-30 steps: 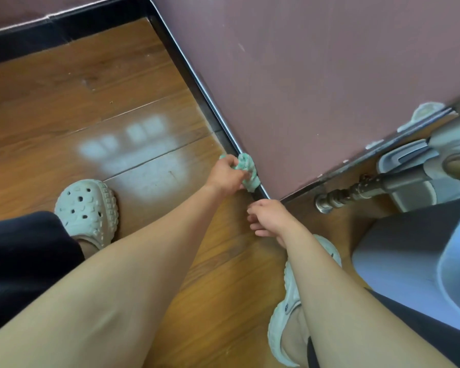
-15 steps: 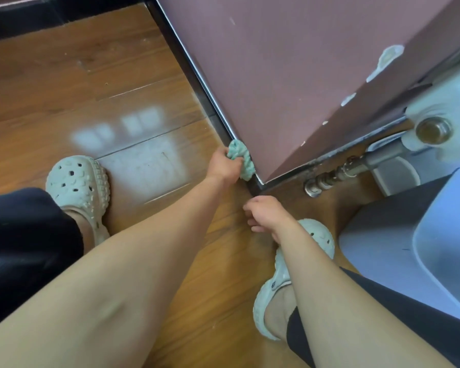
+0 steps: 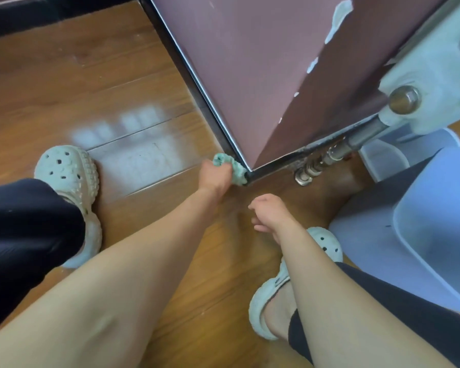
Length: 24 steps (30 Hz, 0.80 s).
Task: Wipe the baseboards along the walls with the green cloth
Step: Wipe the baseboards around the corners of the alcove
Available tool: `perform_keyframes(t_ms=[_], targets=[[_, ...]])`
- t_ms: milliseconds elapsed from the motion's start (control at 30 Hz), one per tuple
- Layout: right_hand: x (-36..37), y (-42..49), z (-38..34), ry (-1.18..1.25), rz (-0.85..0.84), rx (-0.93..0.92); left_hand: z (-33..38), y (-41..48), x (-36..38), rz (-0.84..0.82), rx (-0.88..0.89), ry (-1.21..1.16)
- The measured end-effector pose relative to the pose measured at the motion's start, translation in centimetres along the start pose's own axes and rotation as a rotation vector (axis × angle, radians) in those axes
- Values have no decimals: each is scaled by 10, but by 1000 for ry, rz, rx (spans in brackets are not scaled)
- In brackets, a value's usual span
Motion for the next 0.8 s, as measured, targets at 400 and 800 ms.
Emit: perform_keyframes(t_ms=[400, 800], targets=[[-20, 9, -14, 388, 36, -29, 48, -71, 10, -507, 205, 346], [-26, 38, -64, 487, 316, -131, 56, -39, -20, -116, 88, 252]])
Point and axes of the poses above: each hand's wrist, its own y-axis towards the middle knuckle, its own x-axis out of the palm, z = x × y, the point moved 4 cm from there along y, towards the middle knuckle, and after that the axes turned 13 degrees about y, right-handed, at the moved point
